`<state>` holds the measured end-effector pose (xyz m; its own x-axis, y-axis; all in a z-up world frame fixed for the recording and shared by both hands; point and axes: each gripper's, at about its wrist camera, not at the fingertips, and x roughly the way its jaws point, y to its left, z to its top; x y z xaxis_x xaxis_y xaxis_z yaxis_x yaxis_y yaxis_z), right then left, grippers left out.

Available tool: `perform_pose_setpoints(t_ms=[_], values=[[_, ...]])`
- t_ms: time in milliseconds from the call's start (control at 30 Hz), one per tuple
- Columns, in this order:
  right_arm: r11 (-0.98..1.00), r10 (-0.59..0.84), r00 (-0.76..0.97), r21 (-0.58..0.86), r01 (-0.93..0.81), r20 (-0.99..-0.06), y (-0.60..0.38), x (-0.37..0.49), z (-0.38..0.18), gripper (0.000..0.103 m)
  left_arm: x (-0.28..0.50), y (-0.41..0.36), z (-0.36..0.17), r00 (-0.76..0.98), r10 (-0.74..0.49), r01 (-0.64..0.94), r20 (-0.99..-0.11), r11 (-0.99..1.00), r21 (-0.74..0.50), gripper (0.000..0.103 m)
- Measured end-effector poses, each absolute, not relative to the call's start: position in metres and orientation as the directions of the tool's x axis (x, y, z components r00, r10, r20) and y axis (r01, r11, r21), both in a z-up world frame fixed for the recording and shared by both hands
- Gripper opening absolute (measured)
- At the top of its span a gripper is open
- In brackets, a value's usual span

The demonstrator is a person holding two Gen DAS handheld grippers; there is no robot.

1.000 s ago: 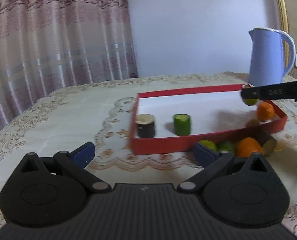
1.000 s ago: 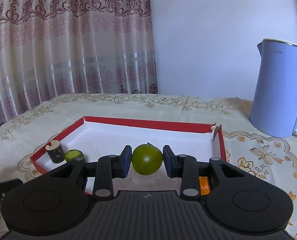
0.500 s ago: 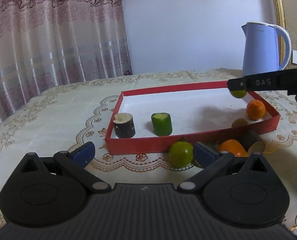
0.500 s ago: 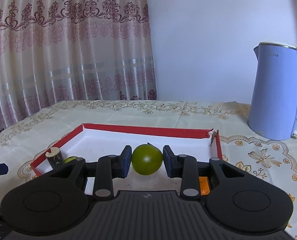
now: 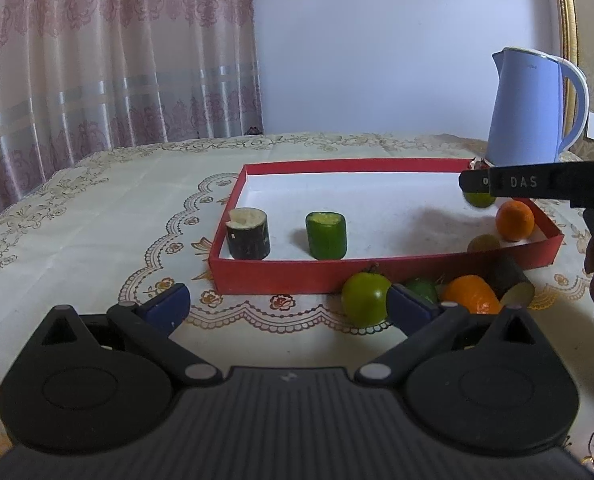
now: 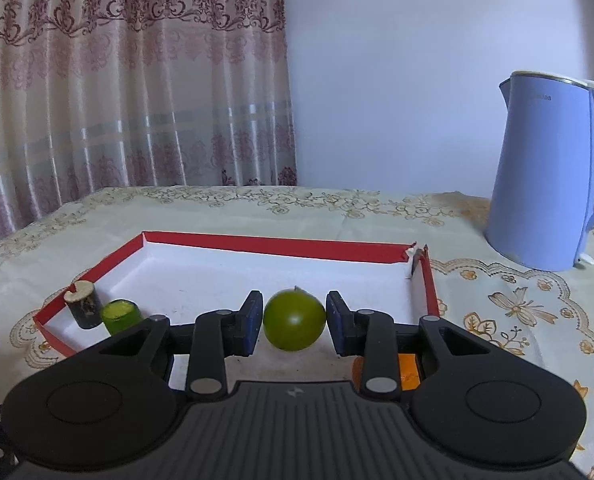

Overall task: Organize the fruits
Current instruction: 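Carry the green fruit into the red tray and open the right gripper, then move the left tool toward the small brown fruit before the tray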

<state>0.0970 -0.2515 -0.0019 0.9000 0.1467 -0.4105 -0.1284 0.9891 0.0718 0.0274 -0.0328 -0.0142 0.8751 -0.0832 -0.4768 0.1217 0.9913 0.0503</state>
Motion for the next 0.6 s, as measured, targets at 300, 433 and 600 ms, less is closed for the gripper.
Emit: perform_pose_setpoints(t_ms=[300, 433, 600], values=[[0.987, 0.141, 0.935, 0.115, -0.108, -0.326, -0.263, 0.081, 0.013, 0.053, 0.027, -0.034, -0.013, 0.875, -0.084, 0.123, -0.477, 0.991, 0.052, 0.103], [0.977, 0.157, 0.953, 0.179, -0.112, -0.26, -0.279, 0.058, 0.03, 0.055, 0.018, -0.037, -0.012, 0.888, -0.108, 0.158, -0.448, 0.985, 0.075, 0.103], [0.973, 0.14, 0.974, 0.206, -0.101, -0.181, -0.302, 0.022, 0.038, 0.068, 0.0, -0.049, -0.012, 0.889, -0.172, 0.246, -0.424, 0.961, 0.126, 0.103]])
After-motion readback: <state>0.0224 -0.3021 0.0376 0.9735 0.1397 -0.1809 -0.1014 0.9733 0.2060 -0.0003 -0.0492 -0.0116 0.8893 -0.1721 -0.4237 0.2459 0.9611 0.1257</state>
